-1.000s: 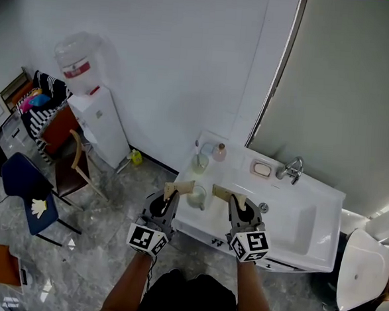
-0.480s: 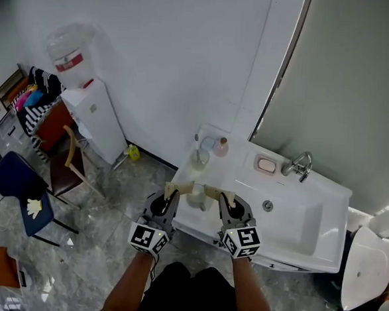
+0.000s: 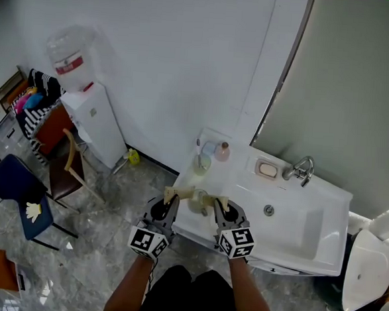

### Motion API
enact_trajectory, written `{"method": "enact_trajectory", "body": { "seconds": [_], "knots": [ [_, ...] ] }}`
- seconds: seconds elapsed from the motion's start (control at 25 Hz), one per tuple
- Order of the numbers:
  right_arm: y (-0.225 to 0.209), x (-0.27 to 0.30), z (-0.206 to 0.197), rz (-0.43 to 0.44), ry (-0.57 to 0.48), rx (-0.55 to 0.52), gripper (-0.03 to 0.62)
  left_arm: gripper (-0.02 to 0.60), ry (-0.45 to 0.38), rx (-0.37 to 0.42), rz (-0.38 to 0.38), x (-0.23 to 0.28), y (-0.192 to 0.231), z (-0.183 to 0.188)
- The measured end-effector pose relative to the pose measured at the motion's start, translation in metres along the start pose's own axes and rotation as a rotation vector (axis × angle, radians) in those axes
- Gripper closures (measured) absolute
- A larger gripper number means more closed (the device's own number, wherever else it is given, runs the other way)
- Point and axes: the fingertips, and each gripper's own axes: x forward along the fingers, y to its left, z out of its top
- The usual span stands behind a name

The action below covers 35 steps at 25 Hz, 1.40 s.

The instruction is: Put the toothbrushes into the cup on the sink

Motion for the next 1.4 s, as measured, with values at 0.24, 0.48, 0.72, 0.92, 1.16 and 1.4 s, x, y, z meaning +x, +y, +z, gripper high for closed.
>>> {"method": "enact_trajectory", "body": {
  "seconds": [0.24, 0.48, 0.72, 0.92, 1.16, 1.4],
  "knots": [
    [0.007, 0.01, -0.006, 0.023, 0.021, -0.005, 0.543, 0.526, 0.013, -0.014, 0.004, -0.001, 0.002, 0.001],
    [0.005, 0.009, 0.001, 0.019, -0.021, 0.018, 0.41, 0.526, 0.016, -0.021, 0.013, -0.001, 0.008, -0.001],
    [-0.004, -0.003, 0.017, -0.027, -0.082, 0.007, 0.41, 0.526, 0.037, -0.001, -0.006, 0.004, 0.003, -0.01],
    [-0.014, -0.014, 0.03, -0.062, -0.119, 0.001, 0.41, 0.526, 0.066, -0.001, -0.03, 0.019, 0.0, -0.025],
    [-0.024, -0.023, 0.027, -0.084, -0.123, 0.006, 0.41, 0.526, 0.118, -0.006, -0.043, 0.029, -0.006, -0.053],
    [-0.032, -0.025, 0.021, -0.093, -0.111, 0.01, 0.41, 0.526, 0.13, 0.01, -0.047, 0.037, -0.008, -0.061]
  ]
}}
